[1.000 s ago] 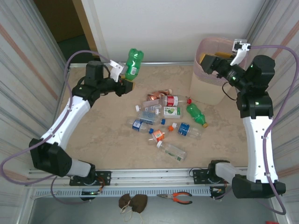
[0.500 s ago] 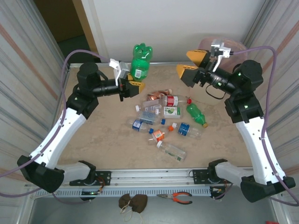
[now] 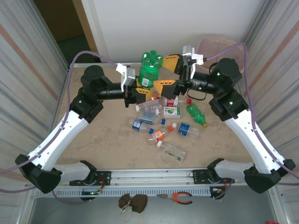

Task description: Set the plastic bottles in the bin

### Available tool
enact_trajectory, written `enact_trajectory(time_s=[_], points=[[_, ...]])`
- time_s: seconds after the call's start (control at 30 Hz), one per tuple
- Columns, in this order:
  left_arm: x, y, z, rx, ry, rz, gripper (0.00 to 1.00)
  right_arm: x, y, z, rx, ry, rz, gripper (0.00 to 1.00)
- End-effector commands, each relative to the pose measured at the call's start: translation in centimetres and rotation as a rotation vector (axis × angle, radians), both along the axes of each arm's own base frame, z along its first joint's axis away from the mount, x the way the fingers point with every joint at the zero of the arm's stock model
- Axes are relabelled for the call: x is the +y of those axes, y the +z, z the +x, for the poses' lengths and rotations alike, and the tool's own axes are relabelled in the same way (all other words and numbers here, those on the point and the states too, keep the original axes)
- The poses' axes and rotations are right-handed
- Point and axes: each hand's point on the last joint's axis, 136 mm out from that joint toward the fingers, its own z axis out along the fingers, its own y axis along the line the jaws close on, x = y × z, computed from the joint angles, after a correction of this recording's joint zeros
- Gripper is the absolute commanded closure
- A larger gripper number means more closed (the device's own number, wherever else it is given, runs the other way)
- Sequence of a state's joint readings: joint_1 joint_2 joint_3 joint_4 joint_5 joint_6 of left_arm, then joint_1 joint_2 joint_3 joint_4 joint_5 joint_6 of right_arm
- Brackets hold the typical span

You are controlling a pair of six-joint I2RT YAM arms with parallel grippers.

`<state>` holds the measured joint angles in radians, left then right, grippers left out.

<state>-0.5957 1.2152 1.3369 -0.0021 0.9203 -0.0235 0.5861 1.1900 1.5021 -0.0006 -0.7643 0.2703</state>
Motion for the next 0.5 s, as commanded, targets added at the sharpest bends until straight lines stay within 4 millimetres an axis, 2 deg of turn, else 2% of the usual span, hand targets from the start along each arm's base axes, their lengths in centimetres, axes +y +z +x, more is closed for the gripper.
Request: enact_trajectory(time_s=[0.0, 0.1, 0.47], points=[[0.17, 2.76, -1.55, -0.081, -0.034, -0.055, 0.75, 0.58, 1.36, -1.32, -0.091, 0.044, 0.013, 0.0], [-0.09, 2.94, -1.77, -0.084, -0.043, -0.06, 0.75, 1.01, 1.13, -1.33, -0.094, 0.051, 0.006, 0.03], [-0.62, 3.12, -1.86, -0.075, -0.054, -0.067, 0.75, 1.12, 1.82, -1.8, -0.117, 0.06, 0.019, 0.24]])
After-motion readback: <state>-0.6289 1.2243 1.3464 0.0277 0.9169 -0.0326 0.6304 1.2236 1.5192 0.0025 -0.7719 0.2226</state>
